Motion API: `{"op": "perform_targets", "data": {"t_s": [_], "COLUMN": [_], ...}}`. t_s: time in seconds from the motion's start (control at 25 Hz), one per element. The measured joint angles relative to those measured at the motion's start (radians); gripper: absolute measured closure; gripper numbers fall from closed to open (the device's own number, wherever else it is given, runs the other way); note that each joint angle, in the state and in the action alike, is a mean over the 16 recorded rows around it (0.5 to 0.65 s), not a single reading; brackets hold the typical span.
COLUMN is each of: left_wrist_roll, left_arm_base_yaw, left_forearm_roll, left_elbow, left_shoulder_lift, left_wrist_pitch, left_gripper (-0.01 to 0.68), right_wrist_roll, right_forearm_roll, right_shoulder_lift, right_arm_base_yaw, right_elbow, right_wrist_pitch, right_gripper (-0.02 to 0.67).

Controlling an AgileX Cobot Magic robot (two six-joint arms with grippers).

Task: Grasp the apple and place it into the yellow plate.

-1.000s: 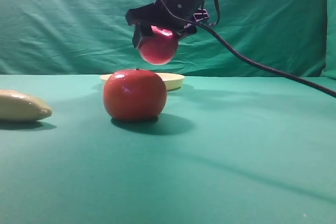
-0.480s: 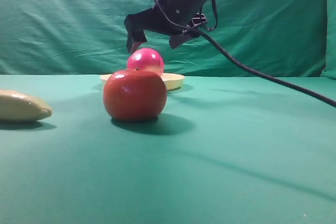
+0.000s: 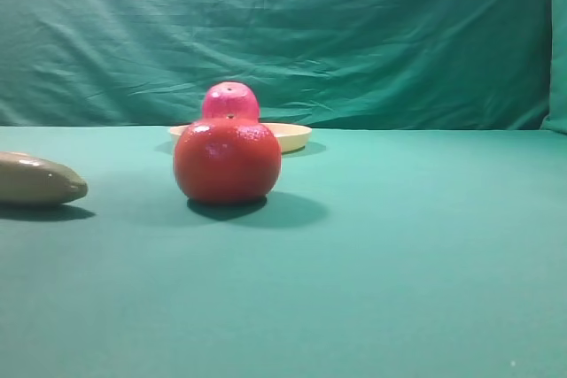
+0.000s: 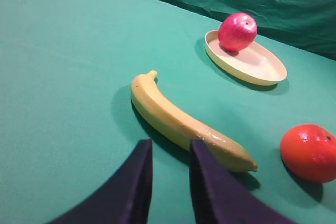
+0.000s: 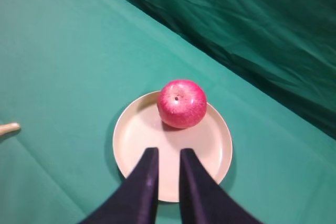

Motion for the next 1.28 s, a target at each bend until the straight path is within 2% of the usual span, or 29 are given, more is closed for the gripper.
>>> {"op": "perform_targets", "data": {"t_s": [0.12,0.24,0.48,0.96,1.28], "left_wrist_roll": [0.0,0.0,0.0,0.0,0.0], "left_arm_base_yaw": [0.0,0.0,0.0,0.0,0.0], "left_forearm_roll": [0.0,0.0,0.0,0.0,0.0], "left_elbow": [0.0,0.0,0.0,0.0,0.0], "left_shoulder_lift": [0.0,0.0,0.0,0.0,0.0], "left_wrist_pitch": [0.0,0.0,0.0,0.0,0.0], "left_gripper": [0.516,0.516,0.516,0.516,0.516], "right_wrist_roll": [0.037,0.073,0.118,0.128,0.136], "right_forearm_roll": [-0.014,-0.028,-0.052,-0.057,-0.065], "right_shoulder_lift": [-0.084,-0.169,-0.358,-0.84,-1.092], "right_arm_base_yaw": [0.0,0.0,0.0,0.0,0.0], "right_elbow": [0.014,0.05,0.196,0.621,0.749], "right_wrist_pitch": [0.053,0.084,0.103,0.061,0.078], "right_gripper": [0.636,0.649,0.649,0.649,0.649]}}
